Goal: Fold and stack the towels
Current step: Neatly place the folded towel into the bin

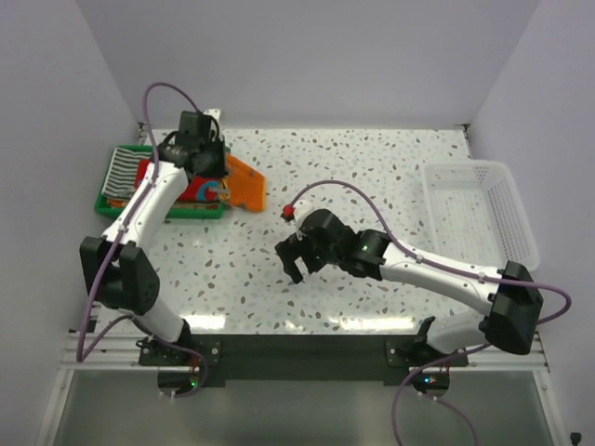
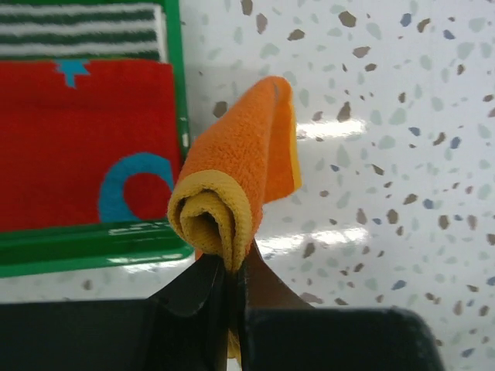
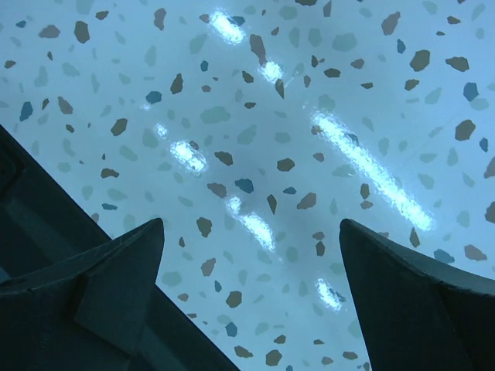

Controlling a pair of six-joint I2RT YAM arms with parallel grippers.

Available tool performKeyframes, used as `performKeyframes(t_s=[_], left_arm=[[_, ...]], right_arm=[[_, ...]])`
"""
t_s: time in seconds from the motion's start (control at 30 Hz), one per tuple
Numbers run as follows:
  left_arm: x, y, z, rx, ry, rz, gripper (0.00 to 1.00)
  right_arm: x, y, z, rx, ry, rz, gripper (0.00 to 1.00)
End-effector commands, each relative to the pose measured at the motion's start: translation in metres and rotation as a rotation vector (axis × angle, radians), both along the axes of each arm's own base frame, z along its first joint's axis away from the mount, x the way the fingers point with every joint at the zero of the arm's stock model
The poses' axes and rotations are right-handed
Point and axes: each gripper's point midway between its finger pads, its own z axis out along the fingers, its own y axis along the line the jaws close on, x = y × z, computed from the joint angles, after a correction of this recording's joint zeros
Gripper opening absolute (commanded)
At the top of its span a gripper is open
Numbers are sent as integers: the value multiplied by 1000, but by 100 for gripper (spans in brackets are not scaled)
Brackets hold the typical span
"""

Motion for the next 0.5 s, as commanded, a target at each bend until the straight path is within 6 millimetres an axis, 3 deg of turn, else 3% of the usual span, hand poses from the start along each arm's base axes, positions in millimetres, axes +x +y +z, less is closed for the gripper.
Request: performKeyframes(t_s=[0.0, 0.1, 0.27, 0.47], left_arm=[[0, 35, 7, 218, 97, -119, 0], [21, 40, 27, 186, 81, -172, 0], [46, 13, 69, 103, -5, -303, 0], [41, 25, 94, 53, -56, -333, 0]], right_arm=[[1, -26, -1, -98, -29, -24, 99], [5, -33, -3, -132, -35, -31, 99], [12, -36, -6, -161, -31, -50, 99], [19, -41, -7, -173, -22, -68, 99]])
